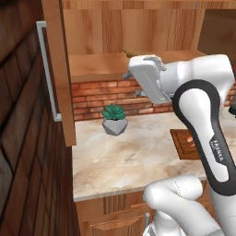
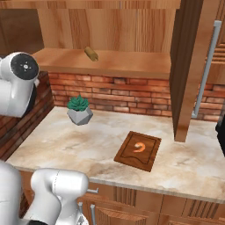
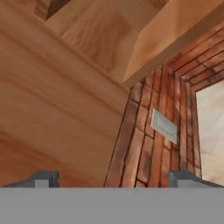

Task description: Open the cabinet, retrieve the rolling pin, and place it next to the meat on the cutting board to prepare for tenderizing.

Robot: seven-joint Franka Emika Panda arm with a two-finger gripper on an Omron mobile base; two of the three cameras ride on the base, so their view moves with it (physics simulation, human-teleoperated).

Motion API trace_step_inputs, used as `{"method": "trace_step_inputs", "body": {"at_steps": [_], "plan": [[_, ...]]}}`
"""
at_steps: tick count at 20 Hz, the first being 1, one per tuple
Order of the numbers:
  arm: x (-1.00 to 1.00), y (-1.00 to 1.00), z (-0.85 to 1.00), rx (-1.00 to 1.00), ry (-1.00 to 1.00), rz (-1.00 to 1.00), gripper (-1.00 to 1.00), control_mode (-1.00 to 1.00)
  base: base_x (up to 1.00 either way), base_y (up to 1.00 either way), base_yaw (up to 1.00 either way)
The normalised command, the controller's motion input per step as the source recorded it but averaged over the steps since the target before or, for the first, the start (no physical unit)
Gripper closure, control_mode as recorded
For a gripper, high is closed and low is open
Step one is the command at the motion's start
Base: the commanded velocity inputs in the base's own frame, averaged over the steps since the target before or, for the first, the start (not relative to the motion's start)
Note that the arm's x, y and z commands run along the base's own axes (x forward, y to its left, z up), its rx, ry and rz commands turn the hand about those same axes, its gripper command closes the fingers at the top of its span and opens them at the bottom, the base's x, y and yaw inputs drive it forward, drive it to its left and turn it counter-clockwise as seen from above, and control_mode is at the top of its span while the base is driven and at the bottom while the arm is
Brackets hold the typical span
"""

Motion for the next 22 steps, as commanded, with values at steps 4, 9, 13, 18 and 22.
{"method": "trace_step_inputs", "body": {"at_steps": [4,9,13,18,22], "plan": [[0.02,-0.70,0.15,-0.16,-0.24,0.00,-1.00,-1.00,0.00,0.00,0.00],[0.02,-0.68,0.25,-0.18,-0.23,0.00,-1.00,-1.00,0.00,0.00,0.00],[0.00,-0.59,0.26,-0.22,-0.18,-0.02,-1.00,-1.00,0.00,0.00,0.00],[0.01,-0.52,0.17,-0.27,-0.11,-0.08,-1.00,-1.00,0.00,0.00,0.00],[0.05,-0.42,0.07,-0.28,-0.06,-0.09,-1.00,-1.00,0.00,0.00,0.00]]}}
